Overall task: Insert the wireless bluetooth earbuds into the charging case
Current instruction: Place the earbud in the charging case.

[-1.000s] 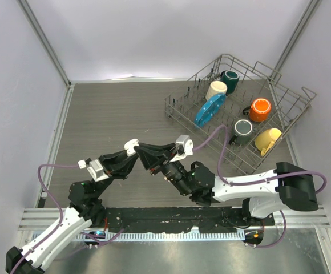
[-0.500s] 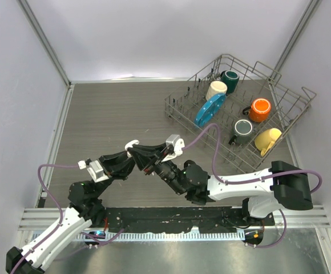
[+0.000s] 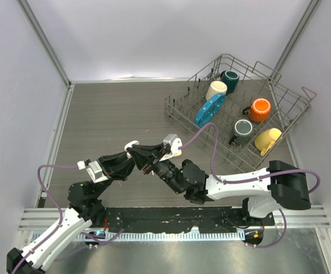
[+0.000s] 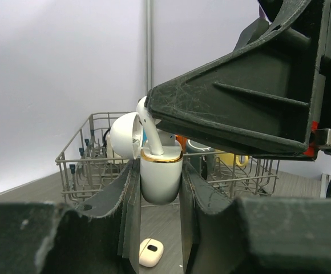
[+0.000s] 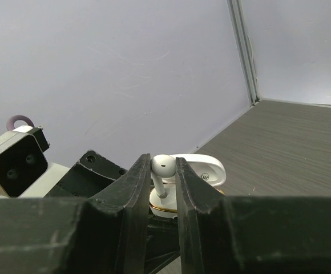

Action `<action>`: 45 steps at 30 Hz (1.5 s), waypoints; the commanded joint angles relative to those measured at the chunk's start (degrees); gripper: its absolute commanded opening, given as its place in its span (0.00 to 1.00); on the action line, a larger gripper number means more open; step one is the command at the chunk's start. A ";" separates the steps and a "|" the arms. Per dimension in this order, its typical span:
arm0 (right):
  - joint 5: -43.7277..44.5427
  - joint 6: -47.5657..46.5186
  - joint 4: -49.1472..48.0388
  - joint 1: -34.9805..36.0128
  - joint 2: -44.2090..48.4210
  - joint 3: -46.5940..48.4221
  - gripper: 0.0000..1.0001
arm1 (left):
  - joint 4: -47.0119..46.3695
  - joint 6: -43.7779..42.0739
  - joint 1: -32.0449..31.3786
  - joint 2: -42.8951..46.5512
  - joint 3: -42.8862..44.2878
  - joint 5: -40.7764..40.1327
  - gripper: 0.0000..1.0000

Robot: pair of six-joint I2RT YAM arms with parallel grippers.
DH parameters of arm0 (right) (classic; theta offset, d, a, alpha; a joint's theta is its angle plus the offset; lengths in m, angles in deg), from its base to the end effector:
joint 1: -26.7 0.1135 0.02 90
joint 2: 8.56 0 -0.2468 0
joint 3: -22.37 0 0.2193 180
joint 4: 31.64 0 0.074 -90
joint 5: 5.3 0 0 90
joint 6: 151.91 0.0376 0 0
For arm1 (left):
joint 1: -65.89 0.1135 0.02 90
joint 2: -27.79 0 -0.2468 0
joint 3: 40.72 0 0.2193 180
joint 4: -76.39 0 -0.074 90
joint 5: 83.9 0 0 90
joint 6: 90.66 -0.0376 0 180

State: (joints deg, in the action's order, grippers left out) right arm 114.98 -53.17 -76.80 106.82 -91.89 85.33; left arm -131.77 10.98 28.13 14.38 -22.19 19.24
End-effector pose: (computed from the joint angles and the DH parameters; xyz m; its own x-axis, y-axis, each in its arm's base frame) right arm 0.0691 0.2860 0.3269 -0.0462 0.4993 -0.8652 -0.7742 0.5294 0.3469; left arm 0.0666 -0.0624 0.2510 0.2743 -0.4610 -0.8440 0.8187 0.5723 -0.0465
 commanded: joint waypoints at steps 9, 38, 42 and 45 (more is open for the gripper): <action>-0.84 -0.38 0.74 -0.31 -1.48 1.69 0.01 | -3.60 0.49 -0.12 1.98 -0.98 -1.98 0.00; 3.38 -4.86 4.70 1.62 0.53 3.18 0.56 | -4.49 0.67 -0.12 1.37 -1.43 -3.48 0.00; 3.38 -5.83 3.03 1.71 2.20 3.62 0.68 | -3.17 -0.04 -0.12 1.46 -0.72 -3.57 0.00; 2.94 -6.62 3.38 1.71 3.61 4.41 0.70 | -2.46 -0.13 -0.12 1.28 -0.55 -3.74 0.00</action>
State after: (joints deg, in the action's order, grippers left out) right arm 116.05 -57.50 -72.89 108.98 -92.02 86.89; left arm -130.32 11.13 28.13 15.52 -22.87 15.44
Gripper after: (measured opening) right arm 0.685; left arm 0.292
